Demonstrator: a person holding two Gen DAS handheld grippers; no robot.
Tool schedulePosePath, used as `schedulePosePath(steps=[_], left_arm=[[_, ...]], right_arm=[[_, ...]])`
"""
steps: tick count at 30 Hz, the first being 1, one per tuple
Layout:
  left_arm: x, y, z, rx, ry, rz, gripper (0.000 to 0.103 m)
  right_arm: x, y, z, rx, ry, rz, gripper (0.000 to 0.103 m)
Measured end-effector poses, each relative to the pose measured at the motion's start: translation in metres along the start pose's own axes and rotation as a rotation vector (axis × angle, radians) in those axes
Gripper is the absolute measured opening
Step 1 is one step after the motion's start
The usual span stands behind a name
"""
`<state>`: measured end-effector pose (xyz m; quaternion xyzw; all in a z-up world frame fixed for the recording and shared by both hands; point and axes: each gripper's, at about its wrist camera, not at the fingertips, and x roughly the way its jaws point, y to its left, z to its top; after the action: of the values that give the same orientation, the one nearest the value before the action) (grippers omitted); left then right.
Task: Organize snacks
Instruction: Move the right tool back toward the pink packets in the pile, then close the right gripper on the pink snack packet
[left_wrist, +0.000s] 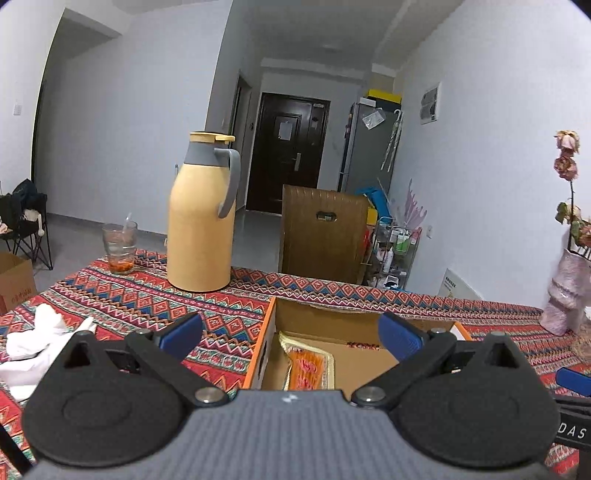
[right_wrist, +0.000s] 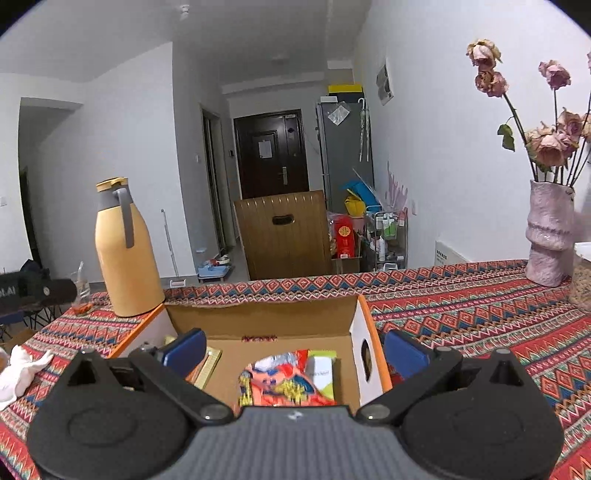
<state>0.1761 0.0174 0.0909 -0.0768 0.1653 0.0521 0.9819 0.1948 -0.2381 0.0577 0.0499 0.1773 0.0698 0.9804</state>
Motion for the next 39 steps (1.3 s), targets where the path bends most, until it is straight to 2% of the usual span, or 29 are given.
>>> schedulePosePath(steps=[8, 20, 28, 39], left_arm=[[-0.042, 0.020, -0.029, 0.015, 0.017, -0.011, 0.103], [-0.058, 0.035, -0.083, 0.030, 0.103, -0.003, 0.103], [-0.044, 0.043, -0.118, 0.044, 0.124, 0.026, 0.103], [-0.042, 0.047, -0.122, 0.030, 0.132, -0.007, 0.103]], right_arm=[[-0.047, -0.007, -0.030, -0.019, 0.016, 0.000, 0.103], [-0.094, -0.026, -0.081, 0.003, 0.068, -0.013, 0.103], [-0.095, -0.033, -0.108, 0.014, 0.134, -0.033, 0.103], [-0.079, -0.025, -0.113, 0.003, 0.168, -0.026, 0.103]])
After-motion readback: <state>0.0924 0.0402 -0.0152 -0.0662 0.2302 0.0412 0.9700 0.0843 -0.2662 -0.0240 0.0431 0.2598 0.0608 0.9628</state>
